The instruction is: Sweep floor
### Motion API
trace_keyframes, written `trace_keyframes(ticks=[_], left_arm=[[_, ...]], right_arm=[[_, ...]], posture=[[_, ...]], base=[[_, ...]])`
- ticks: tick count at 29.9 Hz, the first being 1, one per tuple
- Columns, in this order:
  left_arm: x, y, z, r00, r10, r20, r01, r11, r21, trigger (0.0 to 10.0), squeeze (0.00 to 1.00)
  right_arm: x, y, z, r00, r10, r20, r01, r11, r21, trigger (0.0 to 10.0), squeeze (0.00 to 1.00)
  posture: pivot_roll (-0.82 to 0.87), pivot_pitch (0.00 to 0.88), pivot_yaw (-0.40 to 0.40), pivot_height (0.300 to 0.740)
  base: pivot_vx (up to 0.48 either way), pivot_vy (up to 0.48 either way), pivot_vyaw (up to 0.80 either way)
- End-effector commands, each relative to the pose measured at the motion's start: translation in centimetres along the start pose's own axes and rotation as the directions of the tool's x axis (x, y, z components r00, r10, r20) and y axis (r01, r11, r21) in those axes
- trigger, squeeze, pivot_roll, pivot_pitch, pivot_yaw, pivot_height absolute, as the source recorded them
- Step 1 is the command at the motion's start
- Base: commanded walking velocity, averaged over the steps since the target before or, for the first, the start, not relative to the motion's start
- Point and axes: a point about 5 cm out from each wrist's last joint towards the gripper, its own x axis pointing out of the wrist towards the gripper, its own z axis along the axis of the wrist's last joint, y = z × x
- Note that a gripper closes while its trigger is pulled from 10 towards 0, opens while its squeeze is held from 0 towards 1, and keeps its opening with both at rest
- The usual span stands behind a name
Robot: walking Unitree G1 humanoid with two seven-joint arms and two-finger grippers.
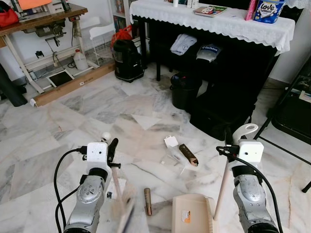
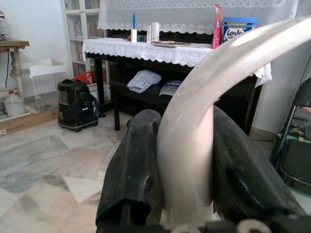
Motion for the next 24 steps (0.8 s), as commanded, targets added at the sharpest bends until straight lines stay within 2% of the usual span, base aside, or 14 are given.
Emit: trace_keyframes(ticks=[1,13,15,24], left_arm=[[-0.01,0.78,1.0,0.998,0.034,0.058,-0.034,0.999,0.004,10.0,0.0],[0.26,0.61,1.46,0.994,0.046,0.101,-0.048,0.999,0.021,10.0,0.0],[0.28,0.56,1.44,0.994,0.042,0.102,-0.045,0.999,0.029,10.0,0.0],[0.35,0.61,1.48,0.993,0.051,0.107,-0.055,0.998,0.028,10.0,0.0]], right_arm=[[0.28,-0.15,0.47,1.0,0.012,0.025,-0.012,1.0,-0.015,10.0,0.0],[0.42,-0.14,0.69,0.998,0.048,0.033,-0.046,0.997,-0.059,10.0,0.0],[0.45,-0.05,0.75,0.998,0.051,0.035,-0.049,0.997,-0.061,10.0,0.0],[0.56,-0.15,0.86,0.998,0.043,0.042,-0.041,0.999,-0.032,10.0,0.0]], posture=[[-0.04,0.0,0.022,0.74],[-0.03,0.0,0.008,0.74],[-0.03,0.0,0.007,0.74],[-0.03,0.0,0.005,0.74]], base=[[0.0,0.0,0.0],[0.0,0.0,0.07],[0.0,0.0,0.69],[0.0,0.0,0.0]])
